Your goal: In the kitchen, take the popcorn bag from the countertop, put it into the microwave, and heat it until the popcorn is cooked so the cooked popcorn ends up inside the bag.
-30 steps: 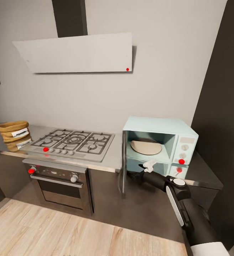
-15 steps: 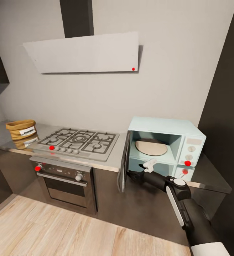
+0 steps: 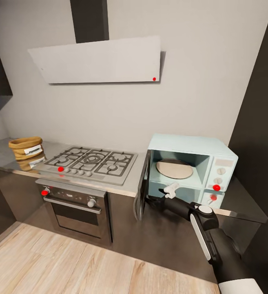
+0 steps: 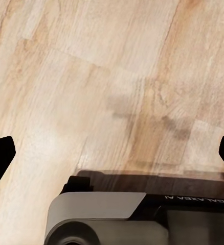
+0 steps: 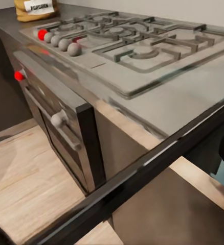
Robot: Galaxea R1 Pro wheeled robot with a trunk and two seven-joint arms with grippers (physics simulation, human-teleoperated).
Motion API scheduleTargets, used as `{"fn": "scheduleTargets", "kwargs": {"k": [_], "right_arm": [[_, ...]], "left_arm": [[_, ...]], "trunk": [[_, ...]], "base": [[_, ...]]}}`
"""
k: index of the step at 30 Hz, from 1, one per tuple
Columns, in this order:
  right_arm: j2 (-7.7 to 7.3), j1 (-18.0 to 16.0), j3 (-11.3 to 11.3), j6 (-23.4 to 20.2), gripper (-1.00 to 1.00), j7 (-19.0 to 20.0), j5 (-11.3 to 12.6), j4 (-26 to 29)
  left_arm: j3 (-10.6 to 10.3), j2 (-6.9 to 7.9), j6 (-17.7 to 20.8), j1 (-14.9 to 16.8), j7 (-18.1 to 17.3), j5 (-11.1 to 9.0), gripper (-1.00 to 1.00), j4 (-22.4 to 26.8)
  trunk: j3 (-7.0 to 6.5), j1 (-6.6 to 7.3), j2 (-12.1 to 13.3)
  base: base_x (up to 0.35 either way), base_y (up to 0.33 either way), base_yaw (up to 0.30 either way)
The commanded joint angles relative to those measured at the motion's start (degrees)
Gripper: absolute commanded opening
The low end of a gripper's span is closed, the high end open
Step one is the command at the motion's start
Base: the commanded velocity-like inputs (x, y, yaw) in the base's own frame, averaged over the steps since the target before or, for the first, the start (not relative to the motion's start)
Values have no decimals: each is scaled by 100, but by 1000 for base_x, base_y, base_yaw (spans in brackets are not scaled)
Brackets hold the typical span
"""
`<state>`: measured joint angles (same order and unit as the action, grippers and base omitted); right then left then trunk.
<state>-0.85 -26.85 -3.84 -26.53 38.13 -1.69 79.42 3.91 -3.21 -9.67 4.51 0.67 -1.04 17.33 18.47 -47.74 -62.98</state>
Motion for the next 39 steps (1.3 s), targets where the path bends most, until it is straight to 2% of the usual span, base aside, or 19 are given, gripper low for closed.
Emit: {"fn": "scheduleTargets", "kwargs": {"k": [1,7,15,21,27,28,33,39], "right_arm": [[-3,-4,-3,-29,100,19,-18,6],[-17,-9,43,-14,100,11,-86,-9],[-115,-14,188,4,100,-22,-86,-58],[-151,-15,507,30,100,-194,-94,-67],[-152,-17,535,47,100,-195,-95,-63],[-149,-13,527,220,100,-200,-98,-62],[-147,-13,533,295,100,-204,-95,-67],[-160,32,620,342,100,-653,-101,-39]], "left_arm": [[31,-7,-17,5,-6,-11,100,-6],[31,-5,-19,1,-5,-11,100,-5],[31,-7,-18,1,-5,-11,100,-3],[31,-6,-17,1,-5,-11,100,-3],[31,-12,-17,3,-5,-11,100,-8],[34,-12,-17,1,-5,-11,100,-6],[40,-7,-17,3,-5,-14,100,-6],[48,-12,-17,6,-5,-19,100,-5]], "trunk": [[7,0,-4],[7,0,-4],[7,0,-4],[7,0,-4],[7,0,-4],[7,0,-4],[7,0,-4],[7,0,-4]], "base": [[0,0,1],[0,0,0],[0,0,0],[0,0,0],[-132,-47,0],[-230,-52,0],[-54,-12,0],[-188,-53,0]]}}
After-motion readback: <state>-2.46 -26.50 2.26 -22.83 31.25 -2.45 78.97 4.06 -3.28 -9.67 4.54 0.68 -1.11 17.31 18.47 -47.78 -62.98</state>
